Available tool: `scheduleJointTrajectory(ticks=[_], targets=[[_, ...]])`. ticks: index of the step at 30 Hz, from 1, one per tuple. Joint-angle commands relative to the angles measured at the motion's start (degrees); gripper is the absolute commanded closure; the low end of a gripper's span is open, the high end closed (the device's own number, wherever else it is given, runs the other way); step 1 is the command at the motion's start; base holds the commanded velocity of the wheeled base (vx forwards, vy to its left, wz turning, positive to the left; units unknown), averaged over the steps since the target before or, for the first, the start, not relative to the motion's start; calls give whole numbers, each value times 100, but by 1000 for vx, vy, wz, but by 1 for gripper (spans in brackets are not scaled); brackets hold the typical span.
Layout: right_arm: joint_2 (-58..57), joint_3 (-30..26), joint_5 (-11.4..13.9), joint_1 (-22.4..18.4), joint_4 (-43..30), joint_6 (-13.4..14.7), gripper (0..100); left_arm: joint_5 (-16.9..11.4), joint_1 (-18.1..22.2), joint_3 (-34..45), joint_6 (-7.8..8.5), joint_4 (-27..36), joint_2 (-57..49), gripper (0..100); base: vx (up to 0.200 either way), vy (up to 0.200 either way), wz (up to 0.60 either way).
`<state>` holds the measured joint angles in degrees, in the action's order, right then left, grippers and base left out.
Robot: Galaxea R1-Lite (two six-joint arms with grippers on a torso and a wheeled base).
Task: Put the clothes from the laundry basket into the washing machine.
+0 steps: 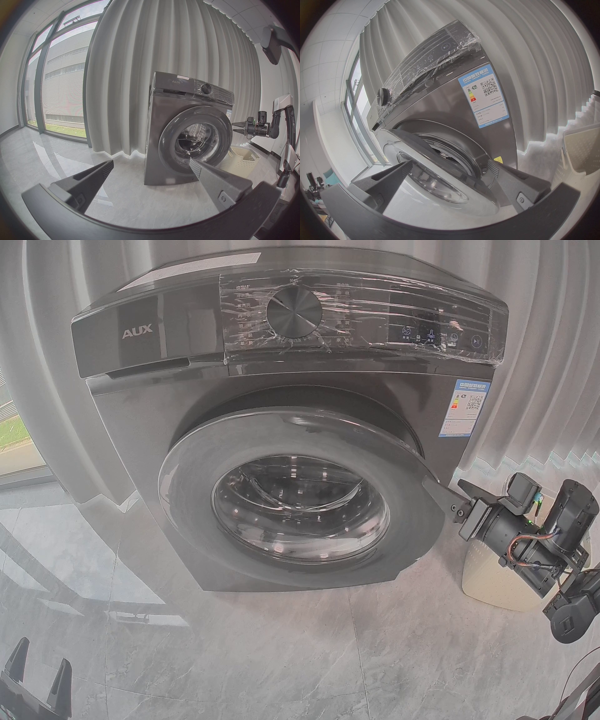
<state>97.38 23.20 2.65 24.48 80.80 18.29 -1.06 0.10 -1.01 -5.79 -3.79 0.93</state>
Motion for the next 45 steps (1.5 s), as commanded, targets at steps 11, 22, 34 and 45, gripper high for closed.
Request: scheduleJointTrajectory(ticks=[11, 22, 34, 45], targets=[[-949, -167, 702, 75, -3, -176, 0, 1, -1, 92, -1, 1, -84, 0, 0, 0, 0], [-676, -632, 1001, 549, -433, -185, 0, 1, -1, 92, -1, 1, -84, 0, 0, 0, 0], [0, -105, 105, 286, -398, -132, 0, 1, -1, 92, -1, 1, -84, 0, 0, 0, 0], [106, 159, -203, 101, -398, -62, 0, 1, -1, 92, -1, 1, -84, 0, 0, 0, 0]])
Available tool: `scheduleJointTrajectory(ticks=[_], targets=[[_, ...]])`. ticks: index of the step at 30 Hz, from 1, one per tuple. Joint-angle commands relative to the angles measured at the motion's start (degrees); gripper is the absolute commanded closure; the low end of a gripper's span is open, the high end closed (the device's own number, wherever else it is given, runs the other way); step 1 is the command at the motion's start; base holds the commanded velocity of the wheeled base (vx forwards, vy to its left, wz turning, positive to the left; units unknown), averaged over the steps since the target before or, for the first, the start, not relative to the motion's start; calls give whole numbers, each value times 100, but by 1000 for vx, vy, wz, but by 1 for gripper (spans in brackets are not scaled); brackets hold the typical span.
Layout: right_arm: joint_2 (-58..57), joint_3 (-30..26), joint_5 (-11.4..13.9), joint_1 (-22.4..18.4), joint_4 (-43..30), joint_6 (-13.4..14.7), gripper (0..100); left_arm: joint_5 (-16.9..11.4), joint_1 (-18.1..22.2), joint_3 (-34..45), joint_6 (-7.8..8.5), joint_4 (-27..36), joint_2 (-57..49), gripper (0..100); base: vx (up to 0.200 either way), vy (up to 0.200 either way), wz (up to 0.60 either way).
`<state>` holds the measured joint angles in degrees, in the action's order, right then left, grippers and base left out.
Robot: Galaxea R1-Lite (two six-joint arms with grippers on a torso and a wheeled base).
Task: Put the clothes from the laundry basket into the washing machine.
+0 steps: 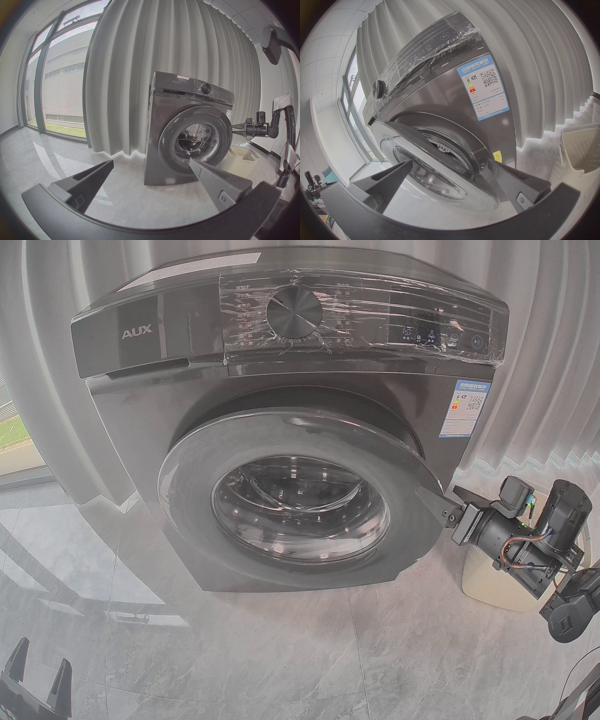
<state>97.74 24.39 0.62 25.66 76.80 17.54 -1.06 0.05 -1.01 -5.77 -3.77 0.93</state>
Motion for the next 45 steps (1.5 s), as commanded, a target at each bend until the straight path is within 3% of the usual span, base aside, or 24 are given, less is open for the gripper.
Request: scheduleJointTrajectory(ticks=[1, 8, 20, 26, 28, 37, 43, 45], targets=[[69, 39, -1, -17, 2, 12, 0, 1, -5, 92, -3, -1, -84, 0, 0, 0, 0], [61, 48, -1, -44, 2, 4, 0, -8, 4, 92, -12, -1, -84, 0, 86, 0, 0], [-142, 153, -18, -422, 2, -49, 0, -8, 4, 92, -12, -1, -84, 0, 0, 0, 0], [-520, 66, 52, -342, -78, -76, 0, -8, -5, 92, -12, -1, -84, 0, 0, 0, 0], [-607, 4, 114, -299, -86, -84, 0, -8, 4, 92, -12, -1, -84, 0, 0, 0, 0], [-1249, -840, 1476, 220, -86, -260, 0, -8, 4, 92, -12, -1, -84, 0, 0, 0, 0], [-1047, -875, 1467, 387, -201, -251, 0, 1, 4, 92, -12, -1, -84, 0, 0, 0, 0], [-730, -840, 1256, 387, -227, -251, 0, 1, 4, 92, -12, -1, -84, 0, 0, 0, 0]])
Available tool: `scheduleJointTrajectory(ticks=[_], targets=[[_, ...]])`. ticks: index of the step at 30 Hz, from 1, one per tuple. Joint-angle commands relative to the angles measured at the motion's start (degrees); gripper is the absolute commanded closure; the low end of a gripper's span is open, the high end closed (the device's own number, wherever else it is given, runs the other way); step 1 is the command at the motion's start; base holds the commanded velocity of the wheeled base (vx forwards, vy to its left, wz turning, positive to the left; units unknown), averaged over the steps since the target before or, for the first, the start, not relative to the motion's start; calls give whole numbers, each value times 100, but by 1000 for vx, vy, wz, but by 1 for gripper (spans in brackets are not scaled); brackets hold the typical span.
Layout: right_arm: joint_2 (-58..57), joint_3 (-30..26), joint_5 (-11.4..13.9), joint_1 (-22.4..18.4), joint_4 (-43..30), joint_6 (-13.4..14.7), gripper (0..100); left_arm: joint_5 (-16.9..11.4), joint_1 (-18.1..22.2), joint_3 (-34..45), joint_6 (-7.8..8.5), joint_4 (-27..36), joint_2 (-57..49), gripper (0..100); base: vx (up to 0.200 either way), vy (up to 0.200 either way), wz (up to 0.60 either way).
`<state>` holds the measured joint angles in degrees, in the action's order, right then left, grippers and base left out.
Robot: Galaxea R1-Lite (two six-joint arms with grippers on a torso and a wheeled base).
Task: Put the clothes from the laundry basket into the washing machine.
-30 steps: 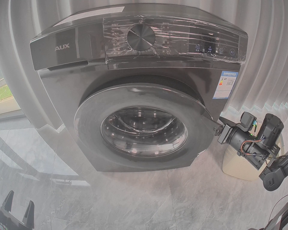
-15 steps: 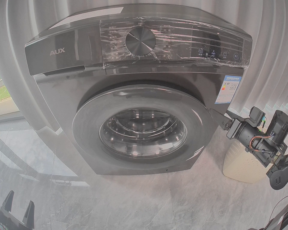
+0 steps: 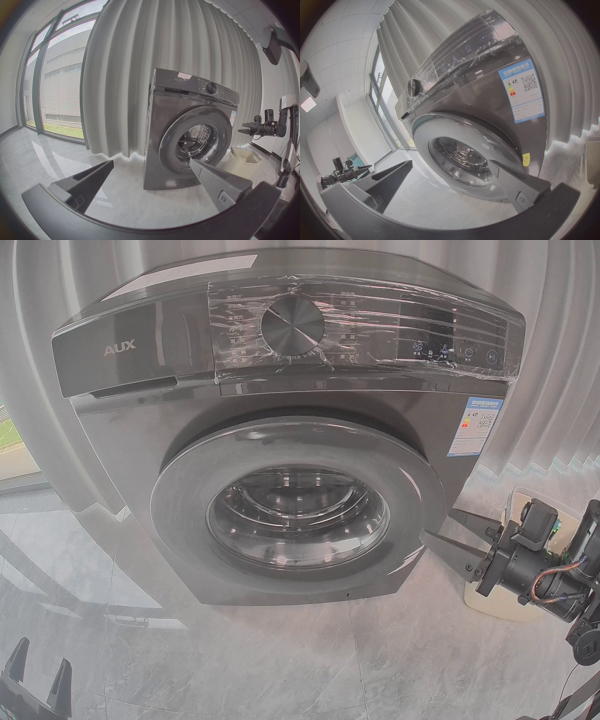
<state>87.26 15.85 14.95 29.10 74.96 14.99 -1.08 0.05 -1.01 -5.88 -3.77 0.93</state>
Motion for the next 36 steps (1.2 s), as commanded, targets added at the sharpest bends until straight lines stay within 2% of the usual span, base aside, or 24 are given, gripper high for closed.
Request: scheduleJointTrajectory(ticks=[1, 3, 4, 7, 16, 21, 25, 36], targets=[[502, 76, -370, 43, -34, 12, 0, -6, 4, 92, -1, -1, -84, 0, 0, 0, 0], [705, 173, -607, 52, -25, 30, 0, 3, 4, 92, -1, -1, -84, 0, 0, 0, 0], [907, 279, -835, 61, 1, 47, 0, 3, 4, 92, -1, -1, -84, 0, 0, 0, 0], [1074, 322, -976, 61, 256, 65, 0, -6, 4, 92, -1, -1, -84, 0, 0, 0, 0], [1144, 419, -1029, -27, 405, 74, 0, 3, 4, 92, -10, -1, -84, 0, 0, 0, 0], [1285, 542, -1257, -36, 414, 91, 0, 12, 4, 92, -45, -1, -84, 0, 200, 0, 0], [1294, 560, -1266, -106, 441, 91, 0, 12, 4, 101, -45, -10, -84, 0, 200, 0, 0], [1258, 595, -1275, -159, 441, 83, 0, 3, 4, 101, -45, -10, -84, 0, 0, 0, 0]])
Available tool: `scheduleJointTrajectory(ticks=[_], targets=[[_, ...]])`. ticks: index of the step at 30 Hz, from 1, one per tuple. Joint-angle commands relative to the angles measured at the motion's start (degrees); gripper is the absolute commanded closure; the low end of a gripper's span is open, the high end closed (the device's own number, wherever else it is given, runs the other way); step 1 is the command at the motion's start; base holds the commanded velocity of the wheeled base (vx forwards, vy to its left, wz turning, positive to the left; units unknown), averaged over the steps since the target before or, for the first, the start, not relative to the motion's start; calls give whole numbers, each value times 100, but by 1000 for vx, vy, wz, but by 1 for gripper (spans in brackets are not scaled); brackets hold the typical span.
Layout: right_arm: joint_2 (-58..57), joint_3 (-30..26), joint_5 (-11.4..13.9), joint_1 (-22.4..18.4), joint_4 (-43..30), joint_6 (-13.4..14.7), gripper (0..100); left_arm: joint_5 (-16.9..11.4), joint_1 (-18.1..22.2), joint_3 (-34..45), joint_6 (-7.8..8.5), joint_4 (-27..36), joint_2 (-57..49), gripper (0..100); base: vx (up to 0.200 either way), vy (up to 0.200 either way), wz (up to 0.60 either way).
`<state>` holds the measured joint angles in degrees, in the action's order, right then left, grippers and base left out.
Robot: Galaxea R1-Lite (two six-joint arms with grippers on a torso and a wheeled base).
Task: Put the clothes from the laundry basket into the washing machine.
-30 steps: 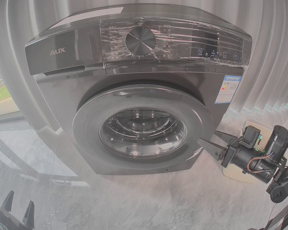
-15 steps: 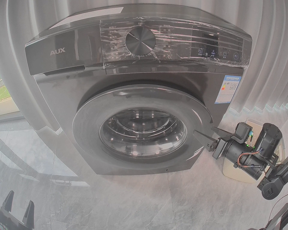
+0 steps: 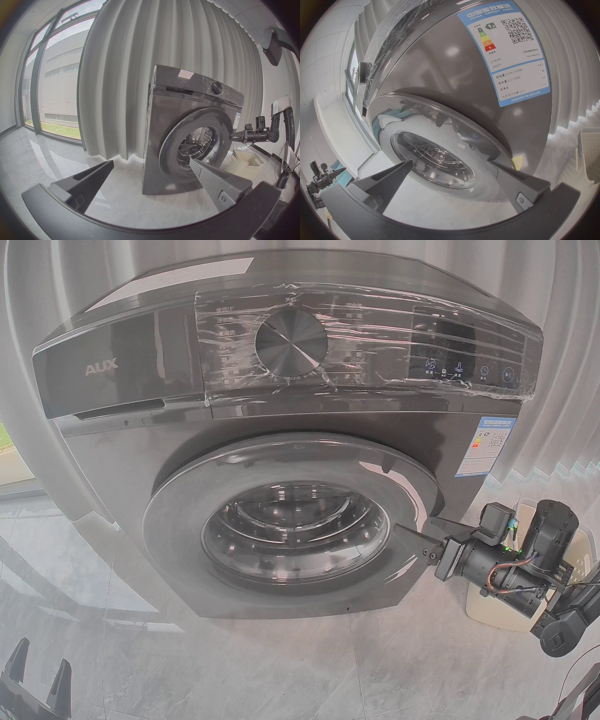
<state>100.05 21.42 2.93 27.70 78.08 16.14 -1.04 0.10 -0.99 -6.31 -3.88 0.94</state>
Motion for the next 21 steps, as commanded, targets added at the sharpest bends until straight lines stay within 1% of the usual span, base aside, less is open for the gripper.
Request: scheduleJointTrajectory(ticks=[1, 9, 14, 16, 19, 21], targets=[[-20, 38, -73, -19, 128, -32, 0, -2, -1, 99, -1, 1, -85, 0, 0, 0, 0], [-126, 11, -73, -10, 128, -41, 0, -2, -1, 99, -1, 1, -85, 0, 0, 0, 0], [-407, -120, -3, 52, 120, -67, 0, -2, -1, 99, -1, 1, -85, 0, 0, 0, 0], [-644, -261, 182, 87, 120, -94, 0, -2, -1, 90, -1, 1, -85, 0, 0, 0, 0], [-1145, -516, 824, 166, 111, -155, 0, -2, -1, 90, -1, 1, -85, 0, 0, 0, 0], [-1479, -577, 1035, 201, 14, -181, 0, -11, -1, 90, -1, 1, -85, 0, 0, 0, 0]])
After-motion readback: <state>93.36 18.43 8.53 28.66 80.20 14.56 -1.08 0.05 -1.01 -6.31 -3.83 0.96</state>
